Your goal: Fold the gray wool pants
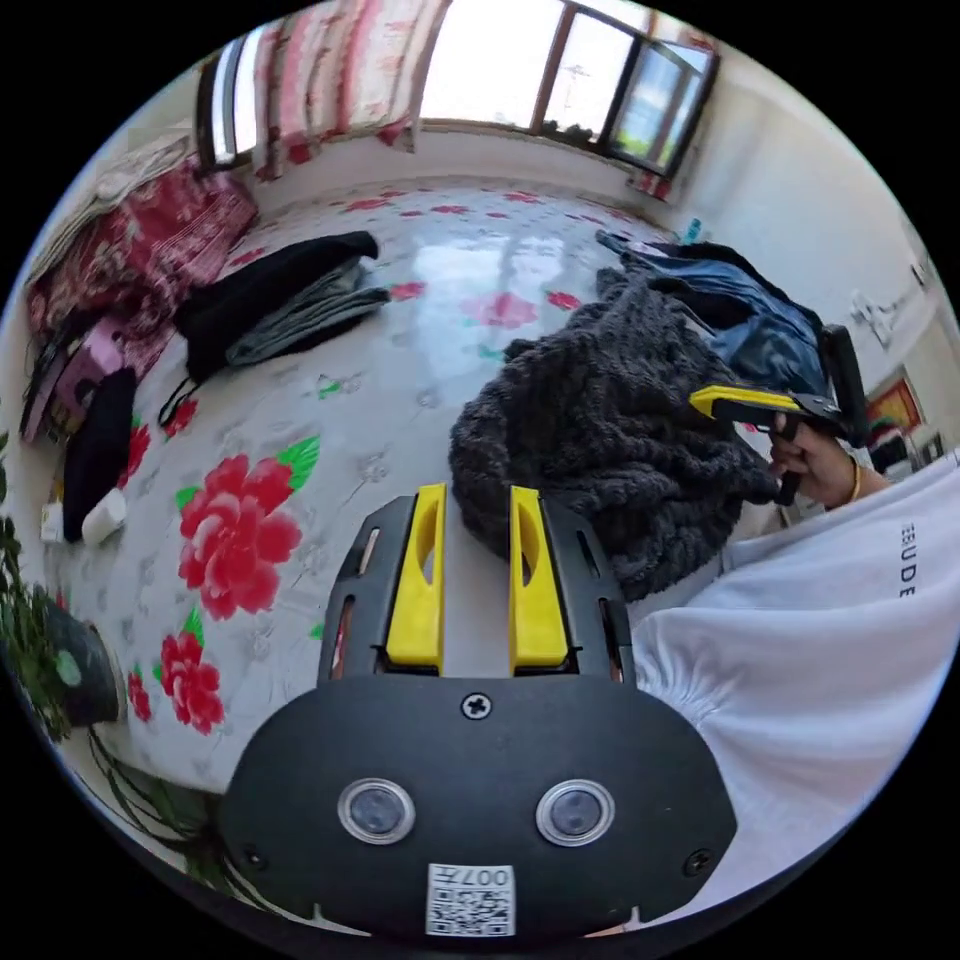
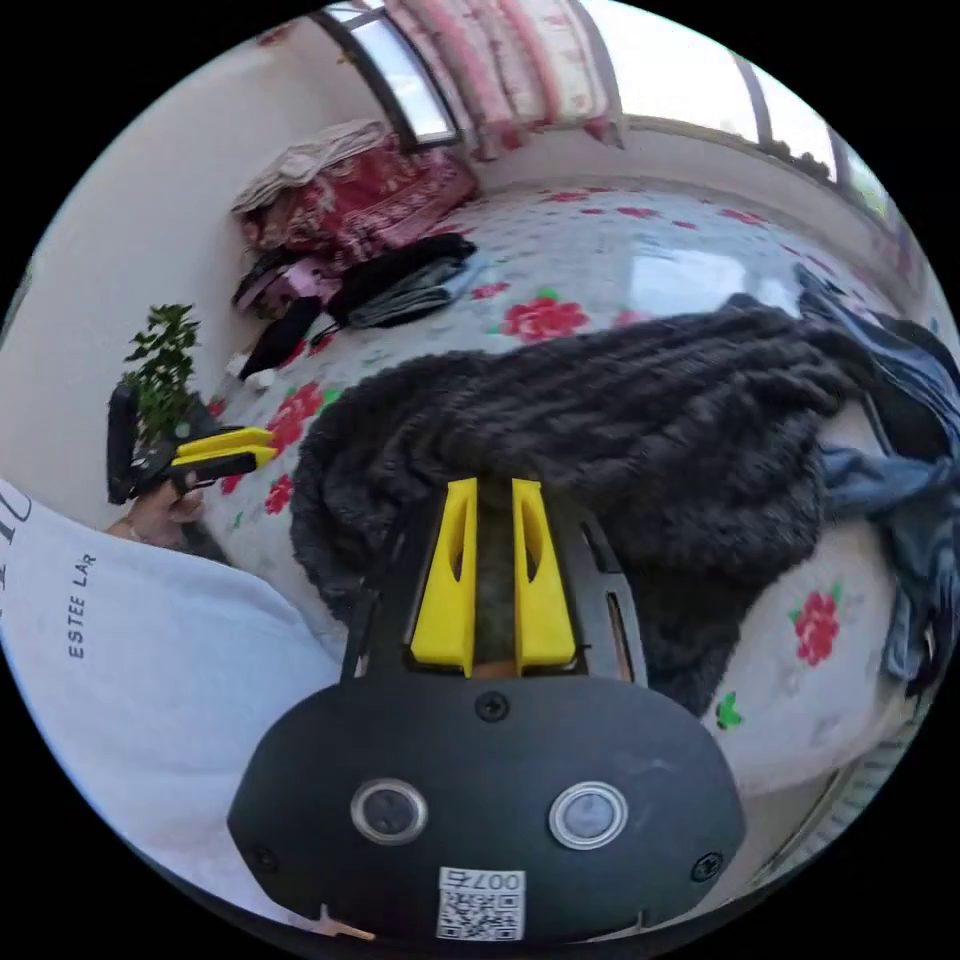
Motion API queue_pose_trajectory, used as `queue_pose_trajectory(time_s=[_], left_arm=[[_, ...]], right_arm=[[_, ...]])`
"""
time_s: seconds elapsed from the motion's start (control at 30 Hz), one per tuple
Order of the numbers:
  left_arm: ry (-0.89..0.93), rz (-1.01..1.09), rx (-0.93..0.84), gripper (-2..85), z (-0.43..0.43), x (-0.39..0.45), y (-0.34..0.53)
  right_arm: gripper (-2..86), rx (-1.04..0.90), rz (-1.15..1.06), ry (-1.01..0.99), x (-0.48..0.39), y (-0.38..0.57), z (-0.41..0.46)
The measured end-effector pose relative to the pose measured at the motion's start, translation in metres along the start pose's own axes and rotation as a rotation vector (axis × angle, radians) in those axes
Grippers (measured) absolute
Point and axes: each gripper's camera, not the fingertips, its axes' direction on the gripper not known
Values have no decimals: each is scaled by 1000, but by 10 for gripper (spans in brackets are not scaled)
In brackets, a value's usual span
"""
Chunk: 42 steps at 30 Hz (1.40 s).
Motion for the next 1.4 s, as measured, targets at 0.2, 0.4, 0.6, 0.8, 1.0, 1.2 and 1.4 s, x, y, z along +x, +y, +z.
queue_pose_trajectory(time_s=[0.2,0.4,0.6,0.8,1.0,1.2,1.4], left_arm=[[157,519,-211,129,118,160,-78],[-88,657,-389,17,135,165,-53],[-449,-109,-516,-1,29,-29,66],[-577,-580,-461,11,-40,-70,129],[-542,-732,-418,34,-23,-37,144],[-598,-673,-498,46,-27,-18,139],[-548,-950,-283,71,-92,-9,181]], right_arm=[[43,-63,274,191,61,46,-8],[54,15,329,90,59,43,-17],[68,27,351,137,106,10,-23],[88,-116,581,10,178,-33,24],[43,-275,685,-112,230,-71,61],[18,428,644,-119,305,-179,-104],[72,637,450,-42,303,-205,-195]])
